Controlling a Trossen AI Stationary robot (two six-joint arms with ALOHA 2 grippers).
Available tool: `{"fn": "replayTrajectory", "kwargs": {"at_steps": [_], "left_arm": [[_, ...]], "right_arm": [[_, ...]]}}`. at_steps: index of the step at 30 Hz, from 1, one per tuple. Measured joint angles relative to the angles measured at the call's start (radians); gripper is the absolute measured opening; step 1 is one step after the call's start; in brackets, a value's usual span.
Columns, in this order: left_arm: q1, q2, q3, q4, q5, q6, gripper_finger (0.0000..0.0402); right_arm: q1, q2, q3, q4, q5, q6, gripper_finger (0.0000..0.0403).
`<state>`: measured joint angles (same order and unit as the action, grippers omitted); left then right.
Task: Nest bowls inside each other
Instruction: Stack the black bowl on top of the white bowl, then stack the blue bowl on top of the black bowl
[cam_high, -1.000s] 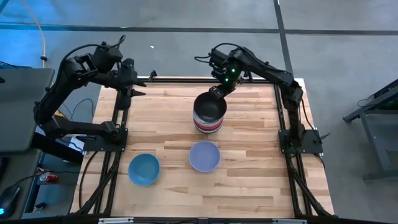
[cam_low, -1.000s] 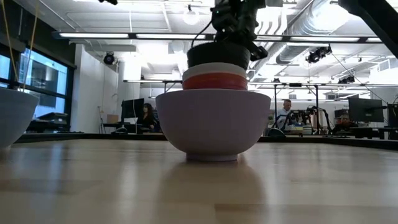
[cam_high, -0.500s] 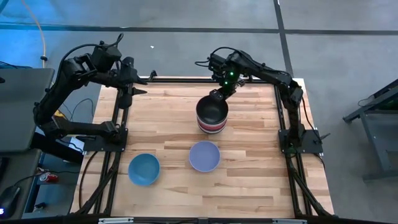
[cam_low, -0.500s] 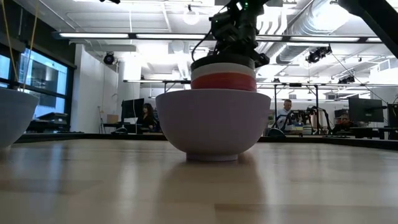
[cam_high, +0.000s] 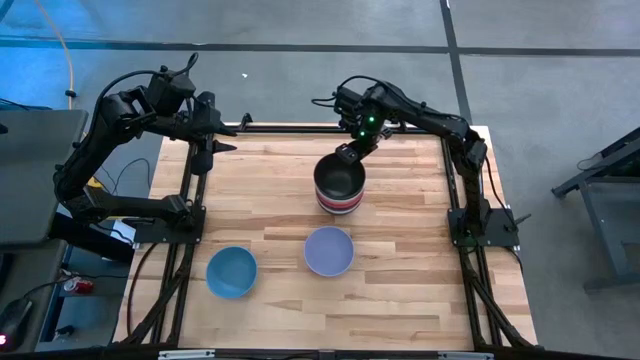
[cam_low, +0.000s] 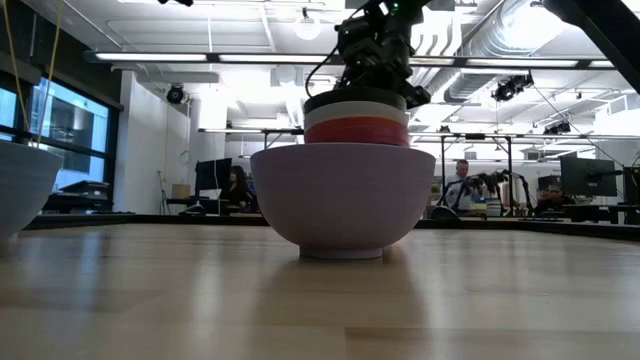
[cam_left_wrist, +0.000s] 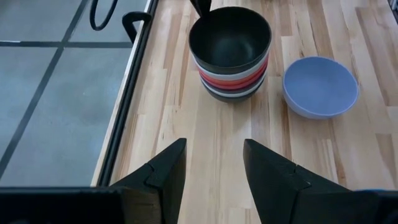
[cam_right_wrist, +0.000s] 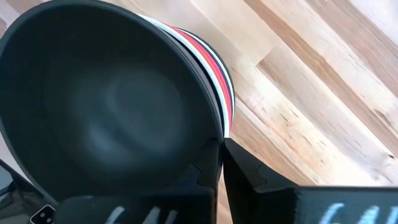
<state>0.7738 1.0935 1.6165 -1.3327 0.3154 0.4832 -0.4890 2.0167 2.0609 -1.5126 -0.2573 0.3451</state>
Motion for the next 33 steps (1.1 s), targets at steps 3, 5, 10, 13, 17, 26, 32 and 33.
{"fn": "replayTrajectory", "kwargs": {"at_steps": [3, 5, 10, 13, 17, 26, 32, 33], "left_arm": [[0.000, 0.000, 0.000, 0.000, 0.000, -0.002, 0.0149], [0.000, 0.000, 0.000, 0.000, 0.000, -0.008, 0.0149], [0.000, 0.000, 0.000, -0.001, 0.000, -0.018, 0.0149], [0.000, 0.000, 0.000, -0.001, 0.000, -0.020, 0.0149], [0.000, 0.000, 0.000, -0.001, 0.000, -0.032, 0.0149], [-0.053, 0.000, -0.107, -0.075, 0.008, -0.076, 0.0149], [-0.138, -0.022, -0.308, -0.110, 0.000, -0.155, 0.0149], [-0.153, -0.027, -0.343, -0.106, 0.000, -0.172, 0.0149]], "right_arm": [[0.001, 0.000, 0.000, 0.003, -0.014, -0.001, 0.0006], [0.001, 0.000, 0.000, 0.003, -0.027, -0.003, 0.0023], [0.001, 0.000, 0.000, 0.003, -0.035, -0.007, 0.0087], [0.001, -0.008, 0.000, 0.004, -0.035, -0.010, 0.0122], [-0.005, -0.036, 0.000, 0.002, -0.035, -0.024, 0.0149], [-0.009, -0.205, 0.000, 0.009, 0.011, -0.182, 0.0158], [0.033, -0.360, 0.000, 0.085, 0.010, -0.366, 0.0158], [0.046, -0.384, 0.000, 0.101, 0.009, -0.397, 0.0158]]}}
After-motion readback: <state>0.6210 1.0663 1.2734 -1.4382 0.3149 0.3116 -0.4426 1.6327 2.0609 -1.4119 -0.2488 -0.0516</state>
